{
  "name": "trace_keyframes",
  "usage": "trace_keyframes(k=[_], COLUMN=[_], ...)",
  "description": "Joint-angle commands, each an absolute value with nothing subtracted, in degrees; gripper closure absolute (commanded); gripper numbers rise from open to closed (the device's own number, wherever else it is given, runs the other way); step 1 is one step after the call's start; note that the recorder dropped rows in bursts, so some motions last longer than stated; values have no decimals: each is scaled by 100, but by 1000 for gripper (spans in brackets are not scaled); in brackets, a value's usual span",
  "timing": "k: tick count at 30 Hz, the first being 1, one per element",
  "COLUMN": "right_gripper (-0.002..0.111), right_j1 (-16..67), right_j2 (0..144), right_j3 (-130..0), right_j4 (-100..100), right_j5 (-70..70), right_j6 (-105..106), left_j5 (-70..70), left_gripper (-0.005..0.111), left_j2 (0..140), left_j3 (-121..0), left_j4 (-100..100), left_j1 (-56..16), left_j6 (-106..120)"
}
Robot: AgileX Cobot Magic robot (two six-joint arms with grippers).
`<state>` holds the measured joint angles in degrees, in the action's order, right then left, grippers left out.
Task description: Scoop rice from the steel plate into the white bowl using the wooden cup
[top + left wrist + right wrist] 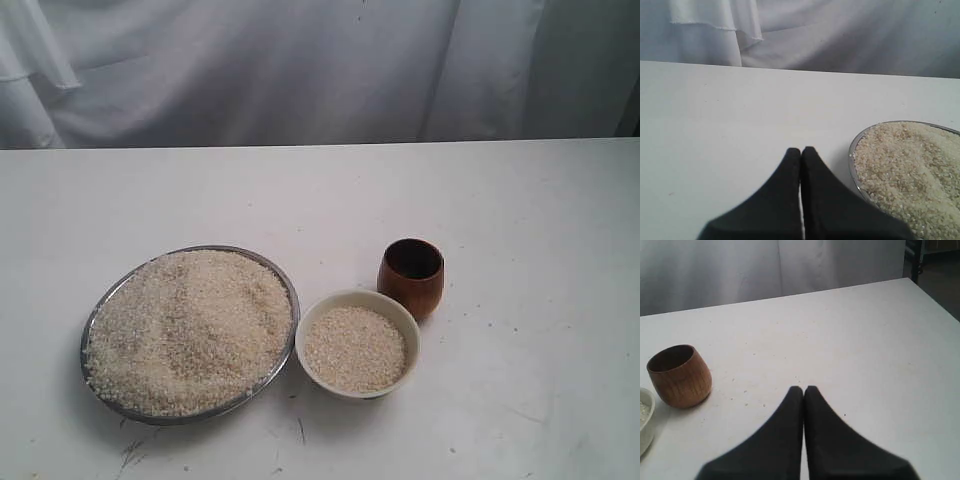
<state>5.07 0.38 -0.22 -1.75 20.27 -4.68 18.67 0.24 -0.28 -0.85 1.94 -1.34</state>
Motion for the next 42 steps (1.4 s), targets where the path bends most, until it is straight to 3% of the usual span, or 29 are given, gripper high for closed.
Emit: trace_keyframes(k=[1, 9, 20, 26, 32, 42], right_gripper=[108, 108, 108, 108, 108, 108], right_j1=[471, 471, 471, 471, 471, 471], right_j2=[0, 0, 0, 52, 1041, 3878], right_j3=[0, 0, 0, -546, -1602, -3172], right_j4=[147, 147, 147, 65, 65, 293], right_j5=[1652, -644, -2107, -2112, -2140, -3039], right_j6=[-495, -495, -485, -233, 133, 188], left_j5=[1827, 1827, 1827, 1827, 1827, 1827], left_gripper=[107, 107, 107, 107, 107, 107], left_j2=[0, 0, 0, 0, 0, 0], left_j3=[0, 0, 0, 0, 0, 0], left_j4=[-94, -94, -94, -94, -94, -94], left_j1=[204, 204, 204, 204, 204, 204], left_j6=[-135, -135, -135, -135, -135, -135])
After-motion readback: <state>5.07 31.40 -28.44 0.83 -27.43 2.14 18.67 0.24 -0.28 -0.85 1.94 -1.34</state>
